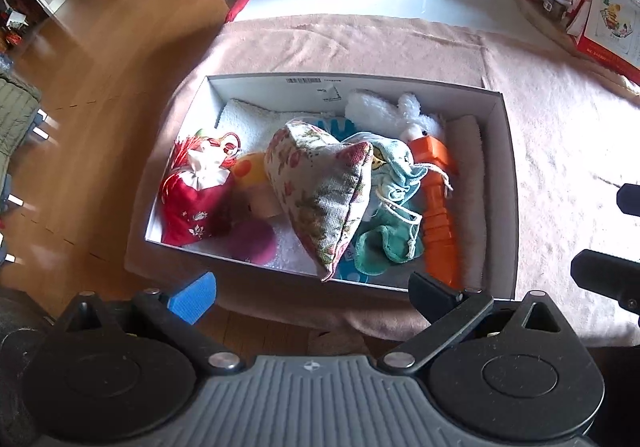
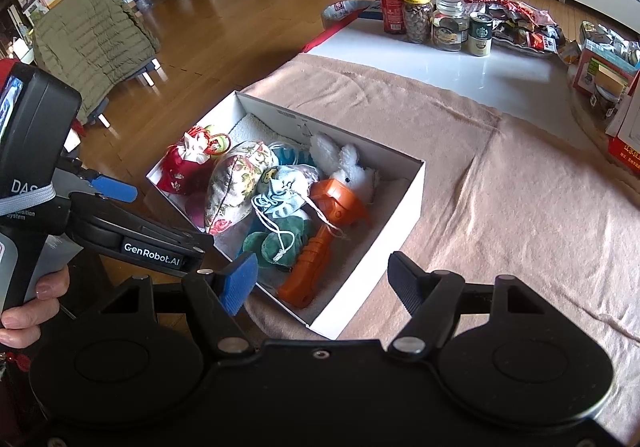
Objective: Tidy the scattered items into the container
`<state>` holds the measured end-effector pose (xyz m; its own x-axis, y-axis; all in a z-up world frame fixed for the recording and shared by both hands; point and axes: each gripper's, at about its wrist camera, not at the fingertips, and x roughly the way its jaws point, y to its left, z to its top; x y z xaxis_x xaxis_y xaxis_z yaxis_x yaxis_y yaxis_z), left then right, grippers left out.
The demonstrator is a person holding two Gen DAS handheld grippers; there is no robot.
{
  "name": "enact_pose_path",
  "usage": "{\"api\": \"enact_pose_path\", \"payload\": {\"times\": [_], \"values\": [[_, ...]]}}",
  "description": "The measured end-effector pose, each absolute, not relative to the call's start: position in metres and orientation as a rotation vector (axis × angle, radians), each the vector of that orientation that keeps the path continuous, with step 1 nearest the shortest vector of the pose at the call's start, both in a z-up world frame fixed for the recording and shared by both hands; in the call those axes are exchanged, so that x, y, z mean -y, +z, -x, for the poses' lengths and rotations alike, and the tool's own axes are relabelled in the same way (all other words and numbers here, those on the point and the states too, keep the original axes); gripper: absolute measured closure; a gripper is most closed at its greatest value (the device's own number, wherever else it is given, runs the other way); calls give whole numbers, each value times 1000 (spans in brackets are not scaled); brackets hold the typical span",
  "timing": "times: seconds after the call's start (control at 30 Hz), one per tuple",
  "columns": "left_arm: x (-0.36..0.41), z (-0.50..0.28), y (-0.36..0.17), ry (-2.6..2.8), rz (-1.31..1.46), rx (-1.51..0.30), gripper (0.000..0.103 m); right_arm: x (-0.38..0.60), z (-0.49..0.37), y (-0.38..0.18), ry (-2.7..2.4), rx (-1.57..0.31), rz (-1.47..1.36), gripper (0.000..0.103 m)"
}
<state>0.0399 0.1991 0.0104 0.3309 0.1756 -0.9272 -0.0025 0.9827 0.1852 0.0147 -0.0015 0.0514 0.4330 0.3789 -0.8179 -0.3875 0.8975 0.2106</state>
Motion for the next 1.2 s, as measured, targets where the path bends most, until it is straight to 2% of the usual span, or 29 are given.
{"api": "enact_pose_path", "payload": {"times": [1.2], "values": [[-195, -39, 0, 99, -137, -1241, 1, 4, -18, 48, 470, -1017, 10, 33]]}}
